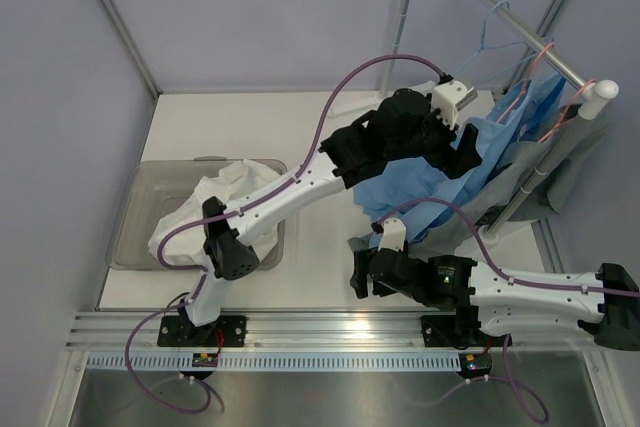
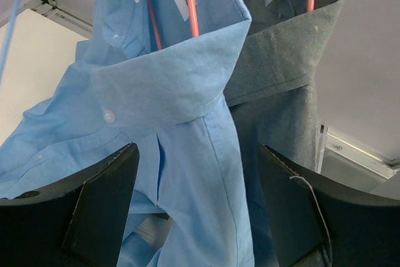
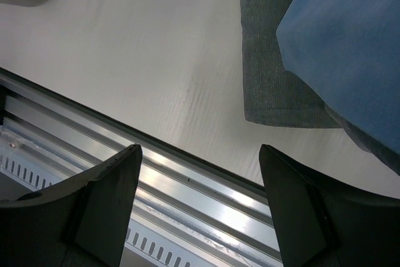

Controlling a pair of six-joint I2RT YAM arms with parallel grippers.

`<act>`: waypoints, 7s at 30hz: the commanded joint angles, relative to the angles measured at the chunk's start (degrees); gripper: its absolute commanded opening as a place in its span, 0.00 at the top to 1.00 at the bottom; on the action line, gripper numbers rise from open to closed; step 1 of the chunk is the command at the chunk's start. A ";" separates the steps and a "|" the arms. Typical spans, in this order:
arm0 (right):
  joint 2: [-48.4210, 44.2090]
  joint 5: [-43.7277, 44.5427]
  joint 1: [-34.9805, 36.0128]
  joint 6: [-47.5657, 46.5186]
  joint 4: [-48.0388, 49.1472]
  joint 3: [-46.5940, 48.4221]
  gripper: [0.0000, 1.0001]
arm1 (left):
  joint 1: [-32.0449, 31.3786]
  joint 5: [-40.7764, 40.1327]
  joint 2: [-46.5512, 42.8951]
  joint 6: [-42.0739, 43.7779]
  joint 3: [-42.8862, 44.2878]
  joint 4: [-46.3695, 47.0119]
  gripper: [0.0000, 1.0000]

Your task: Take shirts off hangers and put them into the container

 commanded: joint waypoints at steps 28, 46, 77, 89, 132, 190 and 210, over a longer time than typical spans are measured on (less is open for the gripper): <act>-2.38 5.27 1.26 1.33 -1.34 1.56 0.21 | -3.96 -8.27 -14.10 6.95 -11.45 16.77 1.00; -8.01 5.88 5.74 -6.76 -15.39 19.20 0.07 | -4.14 -27.08 -30.88 2.20 -20.38 -23.93 1.00; 26.88 7.30 -6.56 -51.65 -14.88 84.17 0.34 | -4.14 -20.93 -62.97 -7.73 -43.61 -32.20 1.00; 28.64 4.40 -6.82 -52.54 -13.04 83.39 0.34 | -4.14 -16.27 -62.09 -7.82 -45.36 -28.52 1.00; 21.79 40.79 -18.94 -49.67 -14.43 84.61 1.00 | -4.67 -20.57 -79.84 -14.85 -65.05 -21.93 1.00; 7.55 -19.94 -52.61 -37.60 -20.50 76.53 1.00 | -10.82 -28.30 -56.91 3.34 -40.72 -17.61 0.33; 5.18 -6.40 -52.52 -31.20 -23.41 78.38 1.00 | -10.91 -57.14 -73.09 -14.92 -53.98 -24.19 1.00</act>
